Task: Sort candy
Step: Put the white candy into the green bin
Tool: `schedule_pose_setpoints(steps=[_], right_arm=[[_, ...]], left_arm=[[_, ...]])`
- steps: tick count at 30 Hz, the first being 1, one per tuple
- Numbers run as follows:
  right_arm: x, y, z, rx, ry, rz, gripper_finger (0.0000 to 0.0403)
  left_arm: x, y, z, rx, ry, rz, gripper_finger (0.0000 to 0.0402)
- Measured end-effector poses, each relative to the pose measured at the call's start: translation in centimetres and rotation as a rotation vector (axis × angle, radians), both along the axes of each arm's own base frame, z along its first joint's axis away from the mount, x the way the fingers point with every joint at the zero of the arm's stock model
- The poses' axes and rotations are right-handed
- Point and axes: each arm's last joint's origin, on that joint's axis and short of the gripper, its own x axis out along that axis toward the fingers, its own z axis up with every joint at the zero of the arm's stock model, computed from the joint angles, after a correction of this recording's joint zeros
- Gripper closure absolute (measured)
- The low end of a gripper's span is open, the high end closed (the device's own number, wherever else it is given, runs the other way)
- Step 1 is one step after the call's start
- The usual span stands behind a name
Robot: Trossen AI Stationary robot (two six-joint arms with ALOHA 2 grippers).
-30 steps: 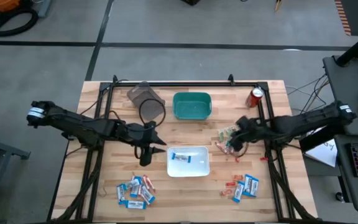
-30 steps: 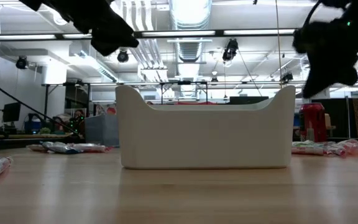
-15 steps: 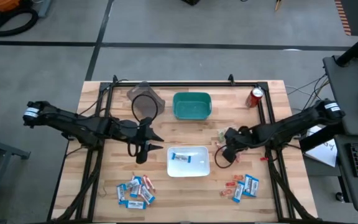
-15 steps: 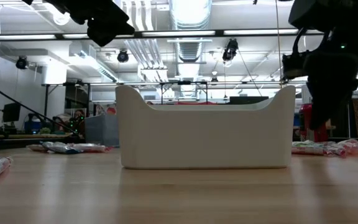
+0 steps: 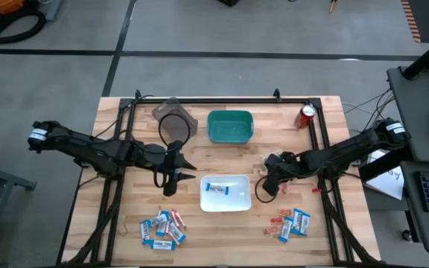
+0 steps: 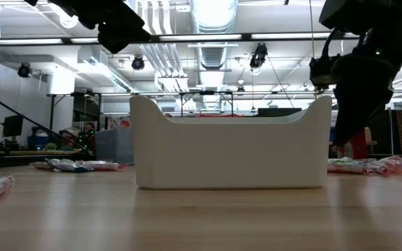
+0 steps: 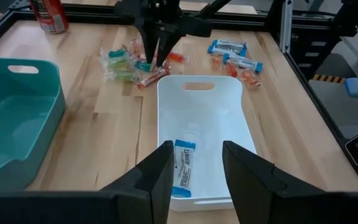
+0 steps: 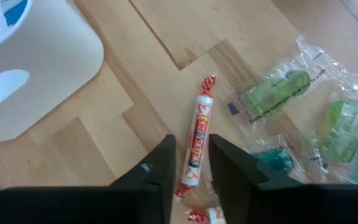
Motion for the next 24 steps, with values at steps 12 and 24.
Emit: schedule_pose_setpoints(steps=[12,24], right_arm=[[1.0,0.2,-2.5,-0.026,0.089,0.004,0.0235],[1.6,0.4,-3.8,-0.037,0.116,0.005,0.0341]], left_arm=[[0.0,0.0,0.0,0.0,0.0,0.0,0.0281],[0.0,0.0,0.0,0.003,0.0,-0.001,0.0281]])
